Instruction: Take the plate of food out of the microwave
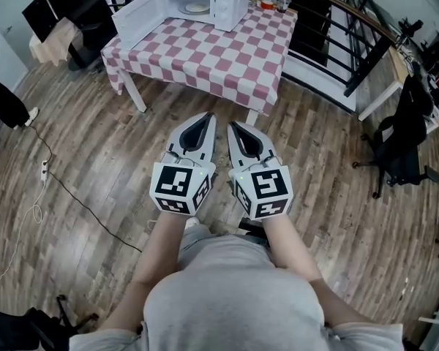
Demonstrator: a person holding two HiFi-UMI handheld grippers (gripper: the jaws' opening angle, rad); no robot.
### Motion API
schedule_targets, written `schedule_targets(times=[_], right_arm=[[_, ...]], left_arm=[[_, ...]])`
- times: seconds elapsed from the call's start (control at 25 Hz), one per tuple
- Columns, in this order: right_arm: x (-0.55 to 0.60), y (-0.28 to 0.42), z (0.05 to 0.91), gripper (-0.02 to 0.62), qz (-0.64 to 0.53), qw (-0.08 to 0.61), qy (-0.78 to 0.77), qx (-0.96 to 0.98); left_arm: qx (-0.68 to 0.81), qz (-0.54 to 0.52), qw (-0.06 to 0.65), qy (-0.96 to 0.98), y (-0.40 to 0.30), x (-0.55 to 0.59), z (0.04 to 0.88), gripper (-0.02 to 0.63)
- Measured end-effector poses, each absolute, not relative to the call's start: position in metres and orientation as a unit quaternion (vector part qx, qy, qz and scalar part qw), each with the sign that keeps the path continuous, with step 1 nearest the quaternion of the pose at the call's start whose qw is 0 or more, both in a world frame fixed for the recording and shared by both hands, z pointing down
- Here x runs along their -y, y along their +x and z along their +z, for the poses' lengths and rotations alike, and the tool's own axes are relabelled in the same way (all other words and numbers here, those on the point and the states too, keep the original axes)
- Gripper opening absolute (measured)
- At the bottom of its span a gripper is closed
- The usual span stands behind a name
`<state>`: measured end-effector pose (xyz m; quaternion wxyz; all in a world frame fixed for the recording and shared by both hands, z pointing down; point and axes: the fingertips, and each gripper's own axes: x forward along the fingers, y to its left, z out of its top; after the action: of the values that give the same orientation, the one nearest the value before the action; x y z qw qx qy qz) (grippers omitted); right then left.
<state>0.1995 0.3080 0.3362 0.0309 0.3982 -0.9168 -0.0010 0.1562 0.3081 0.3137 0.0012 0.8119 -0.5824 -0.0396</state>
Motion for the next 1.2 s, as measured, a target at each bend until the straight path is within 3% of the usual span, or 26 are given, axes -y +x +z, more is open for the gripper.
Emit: schedule_targets(times=[1.2], right_arm=[[-0.242, 0.065, 0.341, 0.025, 0.003, 0.044, 0.436, 0.899]], left_arm=[[0.552, -0.048, 0.039, 0.831, 0.023, -0.233, 0.329, 0.003]])
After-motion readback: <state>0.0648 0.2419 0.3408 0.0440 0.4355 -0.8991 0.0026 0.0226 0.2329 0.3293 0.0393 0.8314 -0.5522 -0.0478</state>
